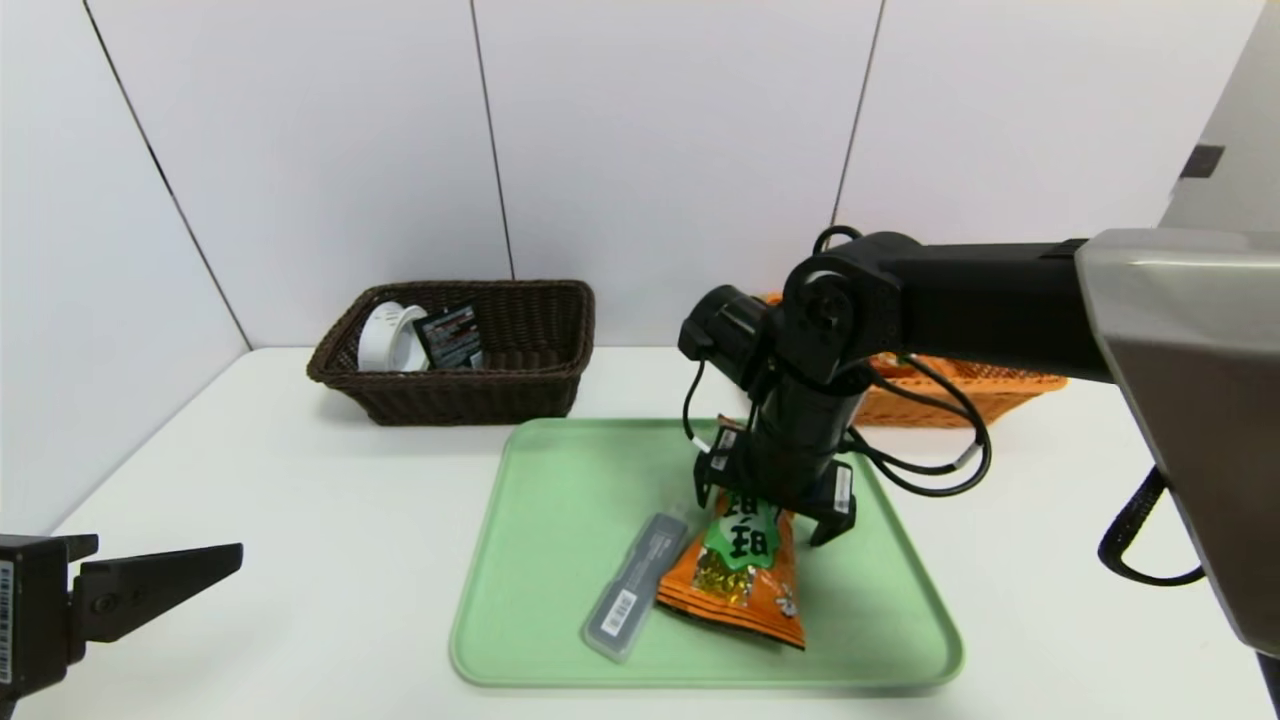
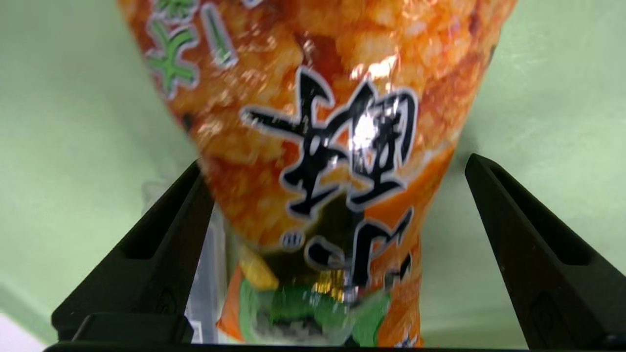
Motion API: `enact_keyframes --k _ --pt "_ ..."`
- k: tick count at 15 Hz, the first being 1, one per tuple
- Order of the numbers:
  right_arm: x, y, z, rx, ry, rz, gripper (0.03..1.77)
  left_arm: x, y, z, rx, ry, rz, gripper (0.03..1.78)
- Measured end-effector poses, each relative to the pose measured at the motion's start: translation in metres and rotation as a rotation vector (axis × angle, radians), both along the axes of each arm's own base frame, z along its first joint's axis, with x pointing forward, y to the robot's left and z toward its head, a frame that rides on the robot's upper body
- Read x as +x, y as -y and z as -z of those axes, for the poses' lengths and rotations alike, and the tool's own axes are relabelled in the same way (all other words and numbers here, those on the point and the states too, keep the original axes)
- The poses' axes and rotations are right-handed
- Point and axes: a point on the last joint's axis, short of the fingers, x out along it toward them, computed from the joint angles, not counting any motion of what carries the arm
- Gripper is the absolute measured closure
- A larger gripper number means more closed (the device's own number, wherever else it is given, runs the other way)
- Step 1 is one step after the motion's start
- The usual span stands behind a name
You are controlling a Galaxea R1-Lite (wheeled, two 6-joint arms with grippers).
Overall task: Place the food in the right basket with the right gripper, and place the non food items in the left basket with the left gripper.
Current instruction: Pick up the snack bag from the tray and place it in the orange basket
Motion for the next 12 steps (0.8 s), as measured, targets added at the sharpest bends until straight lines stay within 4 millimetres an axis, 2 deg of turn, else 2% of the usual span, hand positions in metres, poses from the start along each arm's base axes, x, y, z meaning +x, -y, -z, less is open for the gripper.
enact_keyframes --k 1,5,10,12 --pt "0.001 -0.001 0.003 -0.006 -0.004 0.000 0.09 -0.001 0.000 0.000 -0.002 0.004 0.000 0.12" --pt "0.001 -0.003 0.007 -0.014 -0.013 -0.003 0.67 -0.004 -0.002 -0.001 -0.007 0.015 0.001 0.12" --pt "-0.004 -0.004 0.000 -0.001 -0.001 -0.014 1.18 -0.005 -0.003 -0.002 -0.009 0.021 0.002 0.12" --pt "-0.012 -0.004 -0.014 0.019 0.026 -0.029 1.18 -0.006 -0.003 -0.002 -0.010 0.022 0.001 0.12"
